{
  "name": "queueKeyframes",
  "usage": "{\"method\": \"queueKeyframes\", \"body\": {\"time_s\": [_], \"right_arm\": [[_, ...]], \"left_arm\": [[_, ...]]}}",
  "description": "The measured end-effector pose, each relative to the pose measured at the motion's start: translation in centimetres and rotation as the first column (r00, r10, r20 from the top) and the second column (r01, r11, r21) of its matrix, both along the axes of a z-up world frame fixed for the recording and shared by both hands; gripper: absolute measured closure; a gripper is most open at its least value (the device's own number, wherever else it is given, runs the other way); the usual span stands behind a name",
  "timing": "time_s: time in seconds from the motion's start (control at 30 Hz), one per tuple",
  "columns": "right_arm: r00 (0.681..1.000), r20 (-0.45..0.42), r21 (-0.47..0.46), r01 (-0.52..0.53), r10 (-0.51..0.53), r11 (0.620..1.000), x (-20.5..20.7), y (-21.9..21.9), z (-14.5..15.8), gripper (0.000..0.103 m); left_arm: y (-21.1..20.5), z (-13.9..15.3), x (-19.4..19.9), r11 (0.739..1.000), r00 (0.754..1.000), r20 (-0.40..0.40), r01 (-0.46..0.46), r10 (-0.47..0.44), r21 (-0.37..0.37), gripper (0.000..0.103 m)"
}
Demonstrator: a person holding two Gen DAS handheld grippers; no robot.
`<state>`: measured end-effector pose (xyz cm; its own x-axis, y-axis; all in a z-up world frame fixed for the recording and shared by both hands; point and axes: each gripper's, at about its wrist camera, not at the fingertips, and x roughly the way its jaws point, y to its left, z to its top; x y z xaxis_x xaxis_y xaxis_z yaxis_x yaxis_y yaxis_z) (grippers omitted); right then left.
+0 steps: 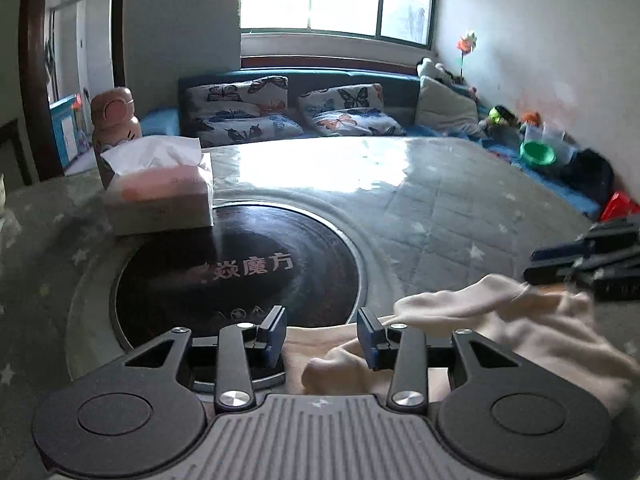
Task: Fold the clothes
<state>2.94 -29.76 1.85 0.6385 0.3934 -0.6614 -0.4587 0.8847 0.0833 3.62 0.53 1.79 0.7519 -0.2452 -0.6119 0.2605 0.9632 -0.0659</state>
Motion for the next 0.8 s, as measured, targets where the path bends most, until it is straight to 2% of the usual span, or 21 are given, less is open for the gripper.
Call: {"method": "queueKeyframes", "body": {"time_s": [0.1,0.2,0.3,0.4,0.53,0.63,0.7,0.8], "right_arm": [[0.998,-0.038,-0.026,-0.044,0.043,0.999,0.3,1.9,-0.4,0.076],[0.998,-0.047,-0.068,-0.048,0.045,0.996,1.1,3.7,-1.6,0.076],[0.998,-0.07,-0.066,-0.012,0.007,0.998,2.4,4.1,-2.8,0.076],[0.999,-0.038,-0.082,-0.017,0.014,0.996,2.1,4.5,-1.9,0.075],[0.993,-0.042,-0.064,-0.11,0.108,0.992,1.1,5.9,-0.5,0.075],[0.981,-0.082,-0.061,-0.178,0.173,0.982,1.3,8.0,-1.0,0.076],[0.983,-0.08,-0.101,-0.172,0.164,0.98,1.9,9.4,-2.0,0.076],[0.988,-0.072,-0.087,-0.142,0.136,0.986,2.7,10.1,-2.2,0.076]], "left_arm": [[-0.1,1.1,-2.1,0.999,0.999,0.024,0.031,-0.031,-0.007,0.06],[-0.8,1.9,-4.5,0.993,0.993,0.033,0.11,-0.109,-0.037,0.059],[-2.3,1.4,-6.5,0.982,0.983,0.023,0.185,-0.185,-0.029,0.058],[-3.3,0.3,-7.6,0.973,0.973,0.004,0.229,-0.229,-0.01,0.057],[-3.2,-1.4,-8.0,0.974,0.973,-0.042,0.224,-0.225,-0.026,0.054],[-2.8,-2.0,-7.9,0.977,0.976,-0.062,0.208,-0.21,-0.045,0.051],[-2.6,-2.1,-8.0,0.978,0.977,-0.063,0.202,-0.205,-0.05,0.05],[-2.5,-1.9,-8.1,0.979,0.978,-0.056,0.198,-0.201,-0.045,0.047]]}}
